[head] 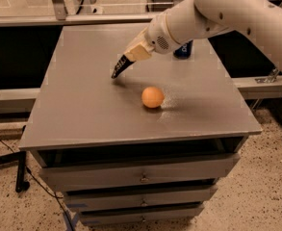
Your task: Move rxbar chocolate near orange
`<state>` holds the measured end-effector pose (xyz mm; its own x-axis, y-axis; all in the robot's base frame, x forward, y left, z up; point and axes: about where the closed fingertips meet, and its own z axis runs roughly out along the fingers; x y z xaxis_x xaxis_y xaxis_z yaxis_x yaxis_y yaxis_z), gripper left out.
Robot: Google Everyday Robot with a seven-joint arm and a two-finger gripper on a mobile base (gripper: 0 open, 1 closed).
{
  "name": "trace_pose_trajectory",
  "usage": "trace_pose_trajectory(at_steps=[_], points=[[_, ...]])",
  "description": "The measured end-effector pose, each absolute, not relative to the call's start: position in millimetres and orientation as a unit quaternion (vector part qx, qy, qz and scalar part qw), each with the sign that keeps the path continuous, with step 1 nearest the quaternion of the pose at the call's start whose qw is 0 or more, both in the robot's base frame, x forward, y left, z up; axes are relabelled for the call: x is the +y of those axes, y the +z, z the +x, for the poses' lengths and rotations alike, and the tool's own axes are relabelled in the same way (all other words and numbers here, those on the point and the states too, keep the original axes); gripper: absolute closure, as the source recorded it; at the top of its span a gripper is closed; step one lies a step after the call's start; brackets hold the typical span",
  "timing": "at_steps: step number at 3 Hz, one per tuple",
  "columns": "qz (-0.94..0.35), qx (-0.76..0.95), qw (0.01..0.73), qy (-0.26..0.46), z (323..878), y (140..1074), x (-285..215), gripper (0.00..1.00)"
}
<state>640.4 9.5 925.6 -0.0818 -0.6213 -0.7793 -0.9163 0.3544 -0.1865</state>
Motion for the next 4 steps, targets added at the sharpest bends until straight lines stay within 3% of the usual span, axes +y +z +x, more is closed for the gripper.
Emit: trace_pose_trajectory(at_steps=[2, 4], points=[[-0.537, 0.721, 0.406, 0.162, 635, 938, -54, 1.00], [-0.528, 0.726, 0.389, 0.207, 618, 922, -105, 1.00]])
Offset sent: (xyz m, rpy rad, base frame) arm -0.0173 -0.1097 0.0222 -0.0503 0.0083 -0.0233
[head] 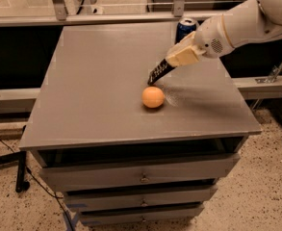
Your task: Move rxbar chocolate near orange
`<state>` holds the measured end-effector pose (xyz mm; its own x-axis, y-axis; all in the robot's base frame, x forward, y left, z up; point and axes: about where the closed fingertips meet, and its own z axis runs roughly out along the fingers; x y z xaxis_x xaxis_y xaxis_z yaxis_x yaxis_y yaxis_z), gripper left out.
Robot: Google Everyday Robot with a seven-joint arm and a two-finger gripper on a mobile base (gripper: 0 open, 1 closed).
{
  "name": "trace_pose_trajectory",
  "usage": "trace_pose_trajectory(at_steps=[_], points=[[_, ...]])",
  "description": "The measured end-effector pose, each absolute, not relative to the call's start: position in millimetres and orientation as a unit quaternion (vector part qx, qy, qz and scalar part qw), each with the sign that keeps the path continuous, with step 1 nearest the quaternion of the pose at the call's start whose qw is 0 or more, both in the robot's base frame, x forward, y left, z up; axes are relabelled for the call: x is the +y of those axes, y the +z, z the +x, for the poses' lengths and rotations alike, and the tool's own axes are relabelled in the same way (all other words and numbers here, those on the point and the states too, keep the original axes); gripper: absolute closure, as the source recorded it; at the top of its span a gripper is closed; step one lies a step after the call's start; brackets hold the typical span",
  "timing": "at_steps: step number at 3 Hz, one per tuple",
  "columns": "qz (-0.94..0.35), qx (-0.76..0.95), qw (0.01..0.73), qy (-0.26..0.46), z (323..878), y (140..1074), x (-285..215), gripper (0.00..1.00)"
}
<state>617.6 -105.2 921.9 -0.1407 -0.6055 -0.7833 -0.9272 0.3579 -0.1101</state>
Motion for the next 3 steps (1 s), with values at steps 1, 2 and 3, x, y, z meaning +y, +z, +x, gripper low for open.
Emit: trace_pose_trajectory(at_steps=[1, 2, 3], points=[[-0.522, 0.727, 0.380, 0.232, 611, 905, -121, 1.00], [-0.521, 0.728, 0.367, 0.253, 605, 891, -131, 0.82], [-0.525, 0.728, 0.352, 0.266, 598, 882, -137, 0.59]])
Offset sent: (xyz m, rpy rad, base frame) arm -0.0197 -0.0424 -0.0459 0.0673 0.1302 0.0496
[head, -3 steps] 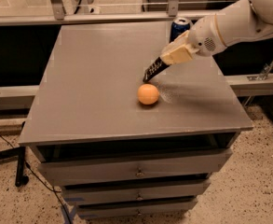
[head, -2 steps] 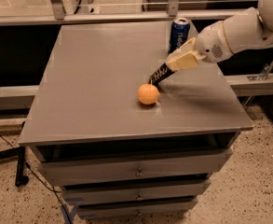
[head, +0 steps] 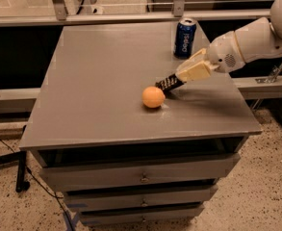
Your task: Move rxbar chocolate near orange
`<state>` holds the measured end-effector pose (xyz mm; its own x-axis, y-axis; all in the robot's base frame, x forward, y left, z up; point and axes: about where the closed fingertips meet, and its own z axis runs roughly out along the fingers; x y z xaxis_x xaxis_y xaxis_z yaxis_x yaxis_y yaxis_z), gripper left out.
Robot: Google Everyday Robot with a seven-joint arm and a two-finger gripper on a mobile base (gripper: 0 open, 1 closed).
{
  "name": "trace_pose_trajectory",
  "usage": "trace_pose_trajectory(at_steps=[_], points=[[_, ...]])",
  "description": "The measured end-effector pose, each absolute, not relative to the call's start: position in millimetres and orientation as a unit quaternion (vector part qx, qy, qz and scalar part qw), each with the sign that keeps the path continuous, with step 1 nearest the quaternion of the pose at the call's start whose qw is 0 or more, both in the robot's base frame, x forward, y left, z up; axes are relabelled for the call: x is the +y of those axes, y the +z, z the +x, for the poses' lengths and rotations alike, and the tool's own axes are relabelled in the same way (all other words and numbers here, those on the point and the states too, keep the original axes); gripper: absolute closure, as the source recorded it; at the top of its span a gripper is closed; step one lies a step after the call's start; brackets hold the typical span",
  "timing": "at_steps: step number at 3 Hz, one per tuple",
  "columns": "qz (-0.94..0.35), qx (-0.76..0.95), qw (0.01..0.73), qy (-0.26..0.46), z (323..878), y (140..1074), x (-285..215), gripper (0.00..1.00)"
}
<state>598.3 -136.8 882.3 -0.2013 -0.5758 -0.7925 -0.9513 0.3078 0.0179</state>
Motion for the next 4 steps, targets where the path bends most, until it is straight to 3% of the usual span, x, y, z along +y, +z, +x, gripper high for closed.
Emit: trace_pose_trajectory(at_steps=[2, 3, 4], points=[[-0.529, 0.729, 0.331, 0.282, 588, 872, -141, 0.12], [-0.532, 0.729, 0.324, 0.285, 586, 870, -140, 0.00], [-0.543, 0.727, 0.323, 0.271, 587, 881, -148, 0.00]])
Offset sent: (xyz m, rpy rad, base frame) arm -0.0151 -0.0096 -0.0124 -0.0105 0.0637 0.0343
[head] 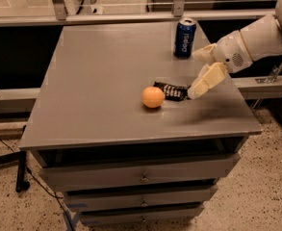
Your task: Move rxbar chocolate near orange
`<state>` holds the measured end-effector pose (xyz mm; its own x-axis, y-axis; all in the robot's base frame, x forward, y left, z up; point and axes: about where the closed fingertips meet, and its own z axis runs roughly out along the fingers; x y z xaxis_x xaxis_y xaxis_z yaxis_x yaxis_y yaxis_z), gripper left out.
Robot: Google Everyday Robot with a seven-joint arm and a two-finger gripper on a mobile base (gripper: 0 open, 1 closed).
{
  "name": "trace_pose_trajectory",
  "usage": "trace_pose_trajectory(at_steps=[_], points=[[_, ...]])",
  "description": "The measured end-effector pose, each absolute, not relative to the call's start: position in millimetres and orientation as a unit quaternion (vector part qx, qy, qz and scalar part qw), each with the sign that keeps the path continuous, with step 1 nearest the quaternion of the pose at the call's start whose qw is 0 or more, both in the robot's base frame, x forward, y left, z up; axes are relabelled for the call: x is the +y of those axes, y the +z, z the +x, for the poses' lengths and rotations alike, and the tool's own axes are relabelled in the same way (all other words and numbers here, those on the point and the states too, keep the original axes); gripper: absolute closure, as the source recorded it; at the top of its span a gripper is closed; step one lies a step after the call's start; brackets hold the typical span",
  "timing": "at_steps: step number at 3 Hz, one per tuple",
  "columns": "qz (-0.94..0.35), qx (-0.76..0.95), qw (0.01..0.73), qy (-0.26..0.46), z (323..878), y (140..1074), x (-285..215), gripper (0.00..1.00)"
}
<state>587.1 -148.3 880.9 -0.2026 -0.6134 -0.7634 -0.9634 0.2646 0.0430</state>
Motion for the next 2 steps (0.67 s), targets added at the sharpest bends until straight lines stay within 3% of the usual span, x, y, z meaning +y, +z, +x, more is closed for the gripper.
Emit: trace_pose_trajectory(at_steps=[2], points=[[-0.562, 0.720, 0.345, 0.216, 588.5, 929.9, -182.6, 0.00]])
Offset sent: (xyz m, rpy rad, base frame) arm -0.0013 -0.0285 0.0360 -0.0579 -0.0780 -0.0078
